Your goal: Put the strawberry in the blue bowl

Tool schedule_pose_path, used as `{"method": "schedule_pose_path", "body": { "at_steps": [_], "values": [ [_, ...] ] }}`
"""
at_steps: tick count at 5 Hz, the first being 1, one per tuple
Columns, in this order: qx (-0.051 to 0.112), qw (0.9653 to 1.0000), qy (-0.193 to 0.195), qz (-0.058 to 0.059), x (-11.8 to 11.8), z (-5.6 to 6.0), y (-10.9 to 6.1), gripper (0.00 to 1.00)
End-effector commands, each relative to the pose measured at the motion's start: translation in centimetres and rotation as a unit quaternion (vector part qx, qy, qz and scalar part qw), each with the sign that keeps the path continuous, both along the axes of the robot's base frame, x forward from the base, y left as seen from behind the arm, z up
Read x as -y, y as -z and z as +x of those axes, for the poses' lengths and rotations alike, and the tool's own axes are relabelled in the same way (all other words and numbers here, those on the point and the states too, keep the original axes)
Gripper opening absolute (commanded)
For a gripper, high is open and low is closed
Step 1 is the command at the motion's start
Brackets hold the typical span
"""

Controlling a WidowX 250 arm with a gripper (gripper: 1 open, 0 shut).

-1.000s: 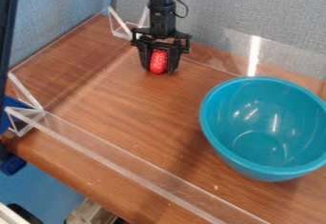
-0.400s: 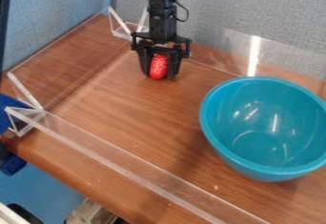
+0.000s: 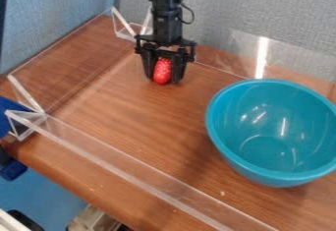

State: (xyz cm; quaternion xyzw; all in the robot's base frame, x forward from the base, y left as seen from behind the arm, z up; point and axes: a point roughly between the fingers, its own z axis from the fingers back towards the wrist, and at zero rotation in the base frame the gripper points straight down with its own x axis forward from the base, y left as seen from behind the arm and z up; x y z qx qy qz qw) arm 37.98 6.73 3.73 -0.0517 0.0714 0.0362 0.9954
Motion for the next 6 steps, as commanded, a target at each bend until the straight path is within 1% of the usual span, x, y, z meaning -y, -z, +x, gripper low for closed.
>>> {"method": "schedule_pose_path", "body": {
  "at_steps": [1, 2, 3, 4, 5, 6],
  "values": [
    [0.053, 0.9985, 0.007, 0.009, 0.0, 0.5, -4.1, 0.0],
    [0.062, 0.998, 0.011, 0.009, 0.1, 0.2, -5.2, 0.0],
    [0.095, 0.9952, 0.018, 0.01, 0.7, -0.4, -8.5, 0.0],
    [0.124, 0.9918, 0.03, 0.007, 1.7, -1.3, -11.8, 0.0],
    [0.148, 0.9875, 0.055, -0.003, 3.7, -2.6, -14.8, 0.0],
    [0.147, 0.9843, 0.097, -0.013, 6.1, -4.0, -15.4, 0.0]
  ]
}}
